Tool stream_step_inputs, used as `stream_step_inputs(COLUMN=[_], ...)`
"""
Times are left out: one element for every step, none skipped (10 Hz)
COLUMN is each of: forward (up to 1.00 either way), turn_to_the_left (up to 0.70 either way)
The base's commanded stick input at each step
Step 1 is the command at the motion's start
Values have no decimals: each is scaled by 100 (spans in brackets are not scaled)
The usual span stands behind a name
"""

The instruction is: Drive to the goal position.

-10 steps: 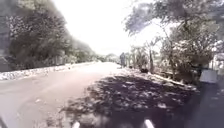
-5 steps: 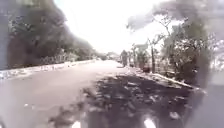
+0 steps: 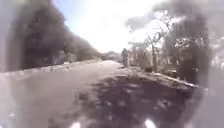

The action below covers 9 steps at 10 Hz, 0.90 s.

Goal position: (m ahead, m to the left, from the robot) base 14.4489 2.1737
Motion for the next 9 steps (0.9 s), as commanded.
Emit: stream_step_inputs(forward=[50, 50, 50, 50, 50, 50, 50, 50, 50], turn_to_the_left=[0, 0, 0, 0, 0, 0, 0, 0, 0])
